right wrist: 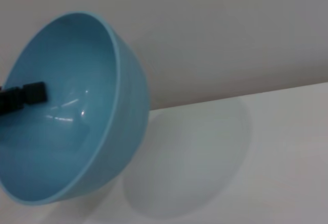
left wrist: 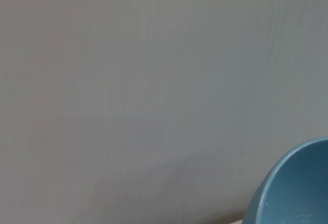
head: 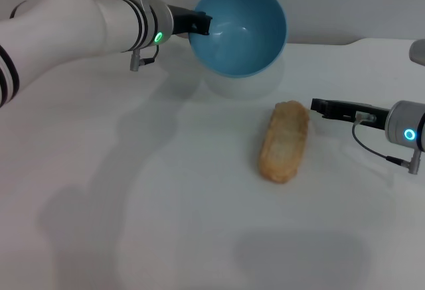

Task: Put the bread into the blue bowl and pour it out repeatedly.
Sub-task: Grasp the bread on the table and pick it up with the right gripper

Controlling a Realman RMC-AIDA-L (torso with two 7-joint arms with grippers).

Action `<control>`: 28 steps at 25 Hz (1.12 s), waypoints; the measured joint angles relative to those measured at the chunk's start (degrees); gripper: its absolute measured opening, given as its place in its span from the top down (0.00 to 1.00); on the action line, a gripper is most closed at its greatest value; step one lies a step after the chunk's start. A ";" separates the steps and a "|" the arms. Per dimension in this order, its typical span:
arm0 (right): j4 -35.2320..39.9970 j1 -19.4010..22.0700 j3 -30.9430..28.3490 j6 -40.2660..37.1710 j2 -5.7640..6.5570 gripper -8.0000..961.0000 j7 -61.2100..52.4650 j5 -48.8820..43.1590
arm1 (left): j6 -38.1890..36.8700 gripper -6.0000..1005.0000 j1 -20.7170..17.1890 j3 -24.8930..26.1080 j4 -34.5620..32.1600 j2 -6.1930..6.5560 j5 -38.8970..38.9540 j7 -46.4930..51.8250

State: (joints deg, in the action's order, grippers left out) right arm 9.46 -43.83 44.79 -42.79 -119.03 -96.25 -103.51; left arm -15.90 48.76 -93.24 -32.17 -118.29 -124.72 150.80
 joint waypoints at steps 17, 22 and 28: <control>8.61 6.09 3.03 -16.43 0.97 0.76 -19.79 -7.75 | -0.12 0.99 -0.05 0.00 -0.03 -0.18 0.08 0.11; 12.31 8.93 3.02 -17.88 1.41 0.65 -23.04 -8.82 | -0.28 0.99 -0.09 0.00 -0.11 -0.18 0.10 0.12; 11.78 8.00 3.06 -15.17 0.59 0.51 -21.21 -8.77 | -0.34 0.99 -0.03 0.01 -0.07 -0.18 0.10 0.12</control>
State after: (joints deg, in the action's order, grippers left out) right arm 21.24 -35.83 47.85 -57.96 -118.44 -117.46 -112.28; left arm -16.24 48.73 -93.23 -32.25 -118.47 -124.62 150.91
